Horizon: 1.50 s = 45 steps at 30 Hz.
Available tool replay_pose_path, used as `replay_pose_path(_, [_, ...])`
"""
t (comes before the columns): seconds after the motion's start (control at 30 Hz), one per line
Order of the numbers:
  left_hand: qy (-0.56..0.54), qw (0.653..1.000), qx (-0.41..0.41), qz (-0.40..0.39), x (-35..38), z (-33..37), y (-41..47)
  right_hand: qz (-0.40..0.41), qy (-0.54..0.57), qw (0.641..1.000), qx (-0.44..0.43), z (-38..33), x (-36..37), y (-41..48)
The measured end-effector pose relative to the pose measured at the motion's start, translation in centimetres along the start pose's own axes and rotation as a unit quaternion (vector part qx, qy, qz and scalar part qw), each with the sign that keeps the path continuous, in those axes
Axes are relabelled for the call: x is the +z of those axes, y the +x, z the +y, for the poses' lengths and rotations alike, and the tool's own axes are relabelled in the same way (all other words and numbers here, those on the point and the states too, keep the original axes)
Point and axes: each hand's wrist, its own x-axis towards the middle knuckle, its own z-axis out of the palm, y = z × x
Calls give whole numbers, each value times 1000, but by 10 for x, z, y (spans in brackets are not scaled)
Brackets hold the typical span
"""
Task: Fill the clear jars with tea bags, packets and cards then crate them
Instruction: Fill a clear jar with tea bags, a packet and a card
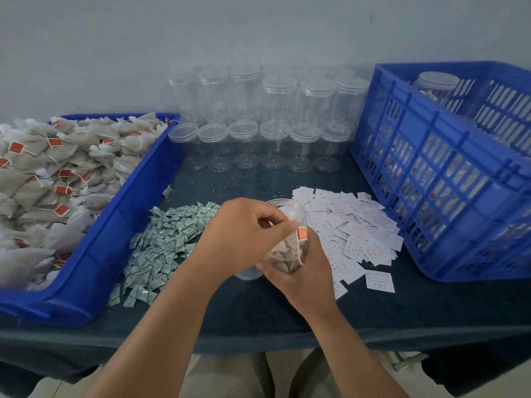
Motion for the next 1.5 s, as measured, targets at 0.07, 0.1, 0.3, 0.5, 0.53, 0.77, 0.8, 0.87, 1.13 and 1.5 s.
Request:
replay_pose_path(0.07, [-12,1000,-20,15,-5,-2,4,-3,9,1000,-16,-1,-1,-1])
replay_pose_path(0.1, [4,999,-29,18,-9,-3,8,-5,8,1000,-26,-2,-1,-2])
replay_pose_path(0.3, [238,968,-40,-71,-17,-2,25,-30,-18,998,-55,-1,0,-6])
replay_pose_path(0.5, [54,998,-23,-22,-25,-9,22,-12,-9,998,-55,-2,0,-4])
replay_pose_path(0.53, [-7,999,-33,27,-28,-14,21,-8,-3,999,-53,-2,0,-4])
replay_pose_path(0.77, [240,939,-240,-53,12,-94,-10,-5,47,998,-50,2,1,-4])
replay_pose_path(0.8, [247,933,-252,-68,21,-101,-15,-4,43,998,-54,2,1,-3])
replay_pose_path(0.87, [211,943,-255,-43,32,-110,-21,-6,39,998,-58,2,1,-3])
replay_pose_path(1.13, [127,954,-272,-16,35,-117,-22,-8,38,997,-71,4,1,-3])
replay_pose_path(1.5, [96,962,-253,-41,43,-100,-17,-5,46,996,-72,2,2,-5])
